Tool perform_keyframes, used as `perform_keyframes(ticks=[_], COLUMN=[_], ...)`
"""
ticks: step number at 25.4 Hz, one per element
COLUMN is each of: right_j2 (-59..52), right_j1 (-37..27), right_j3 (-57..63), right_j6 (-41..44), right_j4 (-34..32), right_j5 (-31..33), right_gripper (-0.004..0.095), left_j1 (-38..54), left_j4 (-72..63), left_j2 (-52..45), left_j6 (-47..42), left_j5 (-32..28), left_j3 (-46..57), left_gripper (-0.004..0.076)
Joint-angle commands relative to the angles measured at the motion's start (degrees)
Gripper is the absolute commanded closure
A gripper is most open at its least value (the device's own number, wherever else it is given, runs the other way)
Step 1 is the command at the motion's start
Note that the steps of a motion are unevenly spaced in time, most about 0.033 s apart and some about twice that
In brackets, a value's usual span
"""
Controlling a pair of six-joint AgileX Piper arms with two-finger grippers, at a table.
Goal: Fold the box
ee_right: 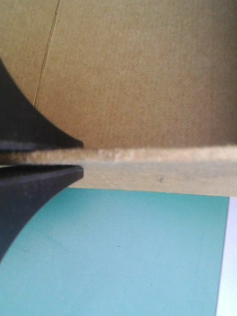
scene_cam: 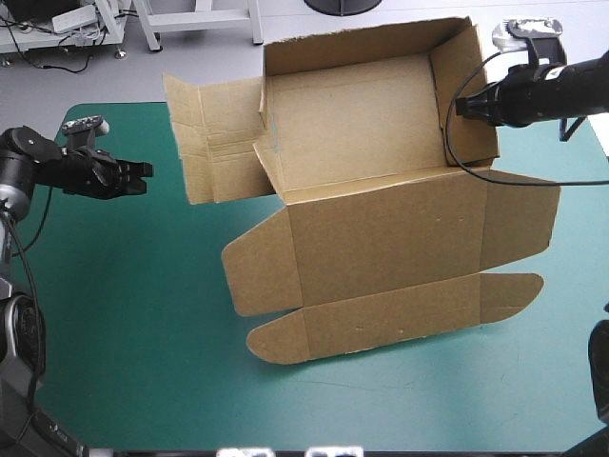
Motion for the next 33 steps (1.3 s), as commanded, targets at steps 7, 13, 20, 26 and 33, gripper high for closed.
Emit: perform_keyframes(ticks=[7, 13, 20, 26, 33], right_j2=[-9.6, -9.6, -9.6, -9.6, -9.6], right_j1=[-0.1, -0.1, -0.1, -0.1, -0.1], right_j3=[-1.8, -0.2, -0.1, 0.0, 3.7], right_j6=[-0.9, -0.9, -0.9, -1.1, -1.3], right_j4=[8.0, 8.2, 8.2, 8.0, 8.2], right_j5=[0.4, 0.4, 0.4, 0.4, 0.4], right_gripper=[0.0932, 0.0931, 0.0932, 0.0932, 0.0932], left_j1=[-0.7, -4.5, -6.1, -6.1, -6.1], left_j4=[-29.6, -38.7, -45.1, -52.3, -56.4], left_j2=[-14.5, -18.1, -18.6, -18.7, -18.8], left_j6=[16.7, 22.7, 24.8, 27.3, 28.2], left_j5=[-8.1, -4.0, 1.3, 7.2, 11.0], left_j3=[16.5, 17.1, 17.1, 17.1, 17.1], left_gripper=[0.0729, 0.0729, 0.0729, 0.0729, 0.0729])
